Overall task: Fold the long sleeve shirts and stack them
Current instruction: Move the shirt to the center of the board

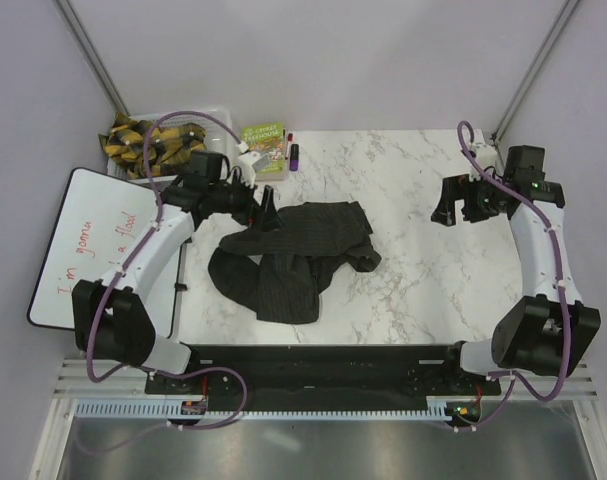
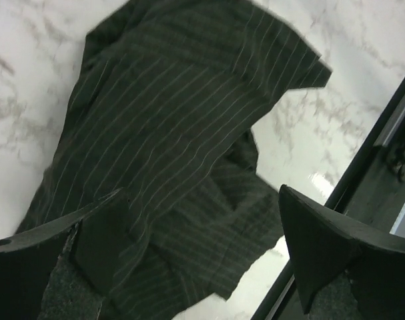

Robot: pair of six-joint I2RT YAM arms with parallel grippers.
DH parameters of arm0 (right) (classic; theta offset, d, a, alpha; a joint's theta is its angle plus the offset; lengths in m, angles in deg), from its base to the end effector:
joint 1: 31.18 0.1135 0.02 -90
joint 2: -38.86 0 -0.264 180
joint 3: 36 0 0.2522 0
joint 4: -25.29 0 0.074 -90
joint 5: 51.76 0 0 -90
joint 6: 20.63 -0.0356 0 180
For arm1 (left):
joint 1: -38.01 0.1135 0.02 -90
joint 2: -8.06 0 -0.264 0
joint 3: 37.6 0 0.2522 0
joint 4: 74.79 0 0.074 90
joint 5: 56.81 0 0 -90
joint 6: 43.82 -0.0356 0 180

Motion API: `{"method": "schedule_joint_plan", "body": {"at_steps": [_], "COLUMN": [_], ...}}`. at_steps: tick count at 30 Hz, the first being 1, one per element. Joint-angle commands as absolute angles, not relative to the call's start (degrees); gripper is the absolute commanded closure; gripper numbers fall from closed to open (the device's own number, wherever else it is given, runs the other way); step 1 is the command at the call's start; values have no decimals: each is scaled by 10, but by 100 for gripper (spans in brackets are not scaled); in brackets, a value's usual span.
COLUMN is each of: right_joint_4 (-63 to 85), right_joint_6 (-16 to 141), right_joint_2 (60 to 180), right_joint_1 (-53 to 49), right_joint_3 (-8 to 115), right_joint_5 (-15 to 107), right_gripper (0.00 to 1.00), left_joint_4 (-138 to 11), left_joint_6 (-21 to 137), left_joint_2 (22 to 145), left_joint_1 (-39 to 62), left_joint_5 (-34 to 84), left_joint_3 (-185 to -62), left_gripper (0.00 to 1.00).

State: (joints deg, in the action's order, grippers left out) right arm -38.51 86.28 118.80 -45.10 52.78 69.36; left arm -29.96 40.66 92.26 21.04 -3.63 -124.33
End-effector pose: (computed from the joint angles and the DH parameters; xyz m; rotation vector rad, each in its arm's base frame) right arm 0.2792 -0.0502 0.3267 -0.2715 2.3761 0.4396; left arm 0.3009 -0.1141 0.3183 0.7617 2.1372 -0.8424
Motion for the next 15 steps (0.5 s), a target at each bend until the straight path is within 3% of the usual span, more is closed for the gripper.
{"method": "schedule_joint_plan", "body": {"at_steps": [1,6,11,15], "right_joint_4": [-459,-360,-307,-274], "right_joint_6": [973,935,895,883], "right_joint_2": [1192,1195,1260,1297], "right_joint_1": [-353,-206,-127,-60], "right_joint_3": [527,453,458,485], "right_joint_5": [721,656,647,596], "right_gripper": [2,2,4,7], "left_joint_4": [-250,-219,-206,-253], "left_joint_6": [272,183,127,122], "left_joint_2": [835,783,749,740], "left_joint_1": [257,258,256,265], "left_joint_5": [-111,-61,-38,57], "left_joint_3": [-1164,-1051,-974,-929], "left_gripper": [2,9,9,9]}}
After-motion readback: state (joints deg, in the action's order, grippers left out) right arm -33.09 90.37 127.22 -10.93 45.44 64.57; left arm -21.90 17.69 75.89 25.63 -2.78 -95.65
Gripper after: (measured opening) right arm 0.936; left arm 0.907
